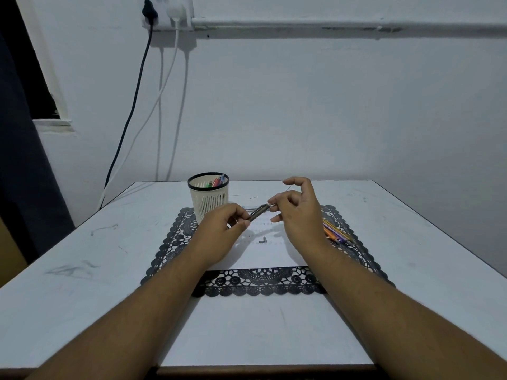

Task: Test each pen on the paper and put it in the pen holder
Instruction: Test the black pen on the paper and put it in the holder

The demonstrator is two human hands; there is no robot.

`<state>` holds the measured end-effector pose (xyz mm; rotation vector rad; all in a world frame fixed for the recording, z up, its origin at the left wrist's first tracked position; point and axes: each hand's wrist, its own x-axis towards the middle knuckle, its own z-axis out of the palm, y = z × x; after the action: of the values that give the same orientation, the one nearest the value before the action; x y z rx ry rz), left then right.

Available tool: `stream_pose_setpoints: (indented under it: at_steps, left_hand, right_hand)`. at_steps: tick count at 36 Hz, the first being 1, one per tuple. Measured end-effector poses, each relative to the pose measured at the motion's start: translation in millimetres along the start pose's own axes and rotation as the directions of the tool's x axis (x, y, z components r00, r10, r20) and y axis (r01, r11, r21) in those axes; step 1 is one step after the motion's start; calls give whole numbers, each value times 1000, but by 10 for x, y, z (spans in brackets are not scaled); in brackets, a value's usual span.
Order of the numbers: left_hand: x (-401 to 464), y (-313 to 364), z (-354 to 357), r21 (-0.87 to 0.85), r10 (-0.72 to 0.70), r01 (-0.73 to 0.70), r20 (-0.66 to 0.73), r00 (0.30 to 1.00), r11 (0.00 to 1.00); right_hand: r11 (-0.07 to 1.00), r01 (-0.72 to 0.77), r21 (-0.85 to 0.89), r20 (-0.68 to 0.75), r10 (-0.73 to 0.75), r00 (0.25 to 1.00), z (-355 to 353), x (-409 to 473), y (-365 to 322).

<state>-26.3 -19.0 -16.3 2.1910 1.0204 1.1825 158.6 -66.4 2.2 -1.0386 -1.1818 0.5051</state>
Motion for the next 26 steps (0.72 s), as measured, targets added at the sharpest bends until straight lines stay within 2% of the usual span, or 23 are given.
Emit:
stream_pose_setpoints:
  at_steps: [26]
  left_hand:
    - [-6, -8, 4, -9, -2, 2, 1, 1000, 1000]
  right_hand:
    - [1000, 8, 9, -11, -7, 1000, 0, 4, 4]
